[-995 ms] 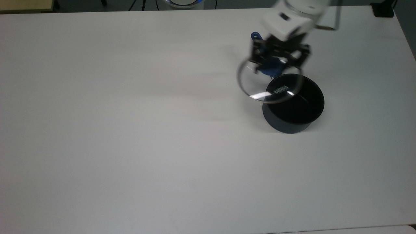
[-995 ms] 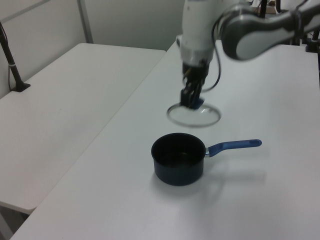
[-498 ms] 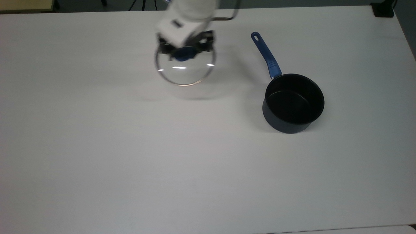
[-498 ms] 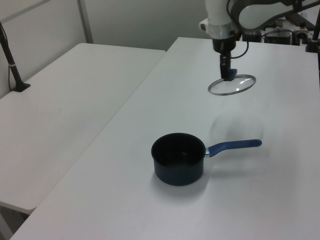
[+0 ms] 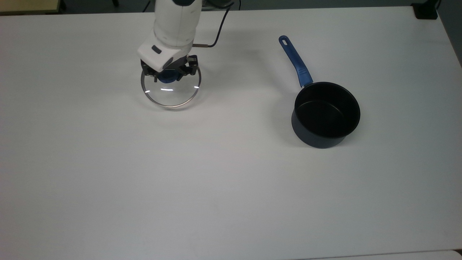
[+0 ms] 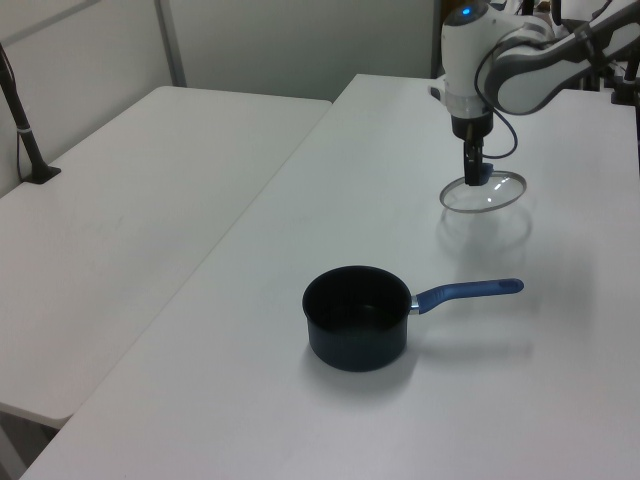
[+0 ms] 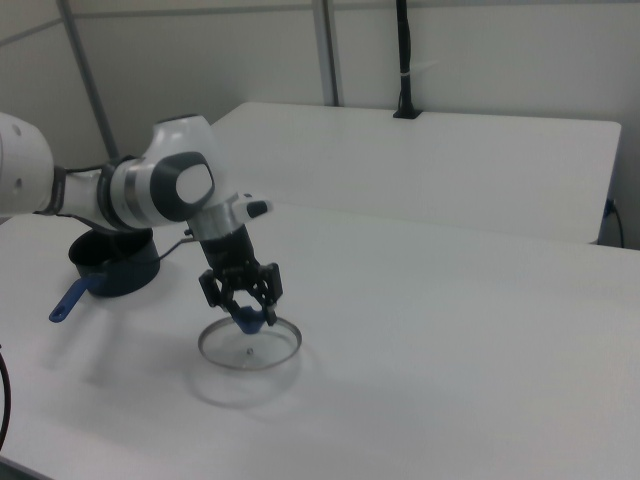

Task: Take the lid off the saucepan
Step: 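Lower the lid onto the table and open the gripper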

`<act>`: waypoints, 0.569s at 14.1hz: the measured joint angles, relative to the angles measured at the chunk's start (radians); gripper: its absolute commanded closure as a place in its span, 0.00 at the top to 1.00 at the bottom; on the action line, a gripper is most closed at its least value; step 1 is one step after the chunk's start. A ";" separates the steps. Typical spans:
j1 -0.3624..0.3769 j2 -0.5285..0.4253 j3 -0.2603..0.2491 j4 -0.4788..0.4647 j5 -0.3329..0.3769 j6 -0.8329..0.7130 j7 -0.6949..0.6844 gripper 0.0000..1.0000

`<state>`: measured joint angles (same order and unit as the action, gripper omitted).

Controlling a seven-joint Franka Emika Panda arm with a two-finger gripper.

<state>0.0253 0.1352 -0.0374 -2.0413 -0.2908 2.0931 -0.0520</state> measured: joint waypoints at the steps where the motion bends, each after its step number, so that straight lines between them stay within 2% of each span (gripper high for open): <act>1: -0.009 0.005 0.000 -0.009 -0.006 0.005 0.000 0.38; 3: -0.020 0.024 0.000 -0.017 -0.010 0.020 0.000 0.40; 4: -0.021 0.035 0.000 -0.017 -0.010 0.027 0.000 0.44; 5: -0.022 0.044 0.000 -0.017 -0.011 0.032 0.000 0.55; 6: -0.022 0.050 0.001 -0.017 -0.011 0.035 0.000 0.85; 7: -0.022 0.055 0.001 -0.017 -0.011 0.035 0.001 1.00; 8: -0.022 0.056 0.001 -0.017 -0.011 0.035 0.002 1.00</act>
<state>0.0031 0.1910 -0.0367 -2.0584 -0.3014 2.1285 -0.0500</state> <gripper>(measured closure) 0.374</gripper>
